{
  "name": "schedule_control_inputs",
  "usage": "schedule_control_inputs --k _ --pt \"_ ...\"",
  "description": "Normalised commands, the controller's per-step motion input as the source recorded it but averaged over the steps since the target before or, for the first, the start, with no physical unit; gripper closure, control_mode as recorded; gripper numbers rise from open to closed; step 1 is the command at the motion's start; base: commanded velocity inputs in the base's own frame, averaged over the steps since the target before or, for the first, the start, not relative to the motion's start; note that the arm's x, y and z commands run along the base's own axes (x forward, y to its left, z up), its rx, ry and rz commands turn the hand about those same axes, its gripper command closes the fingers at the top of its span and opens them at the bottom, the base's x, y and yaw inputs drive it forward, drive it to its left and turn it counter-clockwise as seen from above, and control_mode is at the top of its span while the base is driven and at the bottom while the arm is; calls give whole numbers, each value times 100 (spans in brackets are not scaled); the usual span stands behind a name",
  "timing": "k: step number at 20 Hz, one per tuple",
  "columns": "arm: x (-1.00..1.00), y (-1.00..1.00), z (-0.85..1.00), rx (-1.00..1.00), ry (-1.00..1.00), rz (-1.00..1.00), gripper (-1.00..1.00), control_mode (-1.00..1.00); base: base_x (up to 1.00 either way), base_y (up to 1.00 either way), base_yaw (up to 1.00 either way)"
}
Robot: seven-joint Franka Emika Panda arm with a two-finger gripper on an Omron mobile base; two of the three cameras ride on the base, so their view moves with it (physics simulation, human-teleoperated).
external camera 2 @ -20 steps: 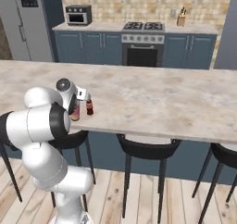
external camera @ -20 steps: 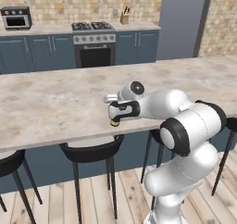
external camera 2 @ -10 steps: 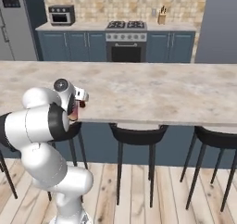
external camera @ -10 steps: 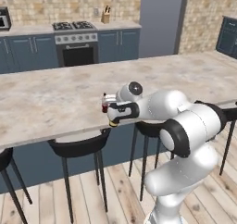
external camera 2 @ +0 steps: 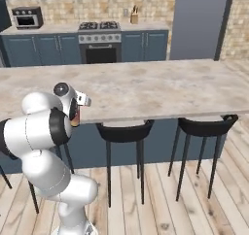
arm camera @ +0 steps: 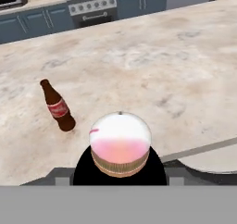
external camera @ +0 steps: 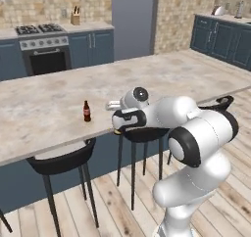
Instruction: Place the large bottle from the dining counter next to the other large bottle outside the sink, and place the small bottle from the dining counter next to the other small bottle inside the sink.
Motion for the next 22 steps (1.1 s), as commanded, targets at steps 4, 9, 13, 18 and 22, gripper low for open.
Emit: schedule_control_inputs --k 4,9,13,18,22 --pt "0 0 0 0 0 0 100 100 -73 0 -35" --pt "0 0 0 0 0 0 100 100 -79 0 -37" --pt "0 0 0 0 0 0 100 100 -66 0 -42" --pt "0 0 0 0 0 0 100 100 -18 -9 -35" --pt "0 0 0 0 0 0 100 100 34 -33 -23"
